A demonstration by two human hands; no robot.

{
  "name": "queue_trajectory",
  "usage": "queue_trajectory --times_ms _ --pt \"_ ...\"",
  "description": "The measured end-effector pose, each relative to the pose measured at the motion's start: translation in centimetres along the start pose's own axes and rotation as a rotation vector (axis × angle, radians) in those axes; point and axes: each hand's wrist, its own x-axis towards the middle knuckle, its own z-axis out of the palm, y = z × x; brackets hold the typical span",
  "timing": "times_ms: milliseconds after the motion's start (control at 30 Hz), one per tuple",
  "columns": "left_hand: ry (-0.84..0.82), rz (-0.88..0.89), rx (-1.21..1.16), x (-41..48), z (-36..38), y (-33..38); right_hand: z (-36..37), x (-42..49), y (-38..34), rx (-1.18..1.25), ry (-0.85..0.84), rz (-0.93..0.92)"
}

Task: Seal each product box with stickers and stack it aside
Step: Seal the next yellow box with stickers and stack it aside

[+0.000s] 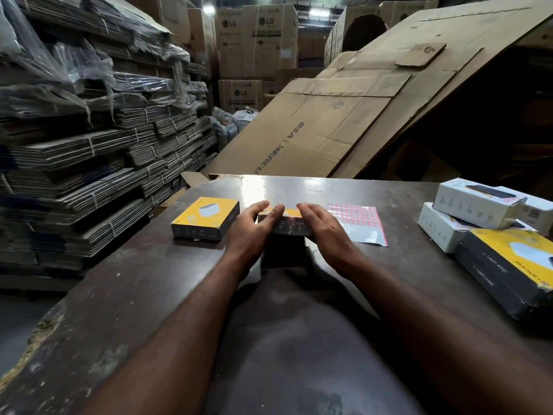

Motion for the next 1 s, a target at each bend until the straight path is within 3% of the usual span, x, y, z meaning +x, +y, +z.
queue_trajectory --times_ms 167,433,633,800,1000 --pt "-0.006 0.028 0.134 -0.4 0.0 0.2 0.0 -0.1 -0.3 0.052 0.005 0.028" --pt "-0.265 -0.116 -0.162 0.1 -0.8 -0.1 -0.8 -0.5 -0.3 -0.196 -0.016 -0.093" --pt "-0.205 -0.173 -0.293 0.1 -0.2 0.4 -1.0 -0.4 -0.3 -0.278 -0.039 -0.125" --pt "-0.075 -0.150 -0.206 0.4 0.0 0.1 -0.2 -0.7 -0.2 -0.367 -0.045 -0.196" --pt "-0.106 -0.200 -0.350 0.5 -0.6 0.4 0.1 -0.3 0.6 -0.314 -0.034 -0.199"
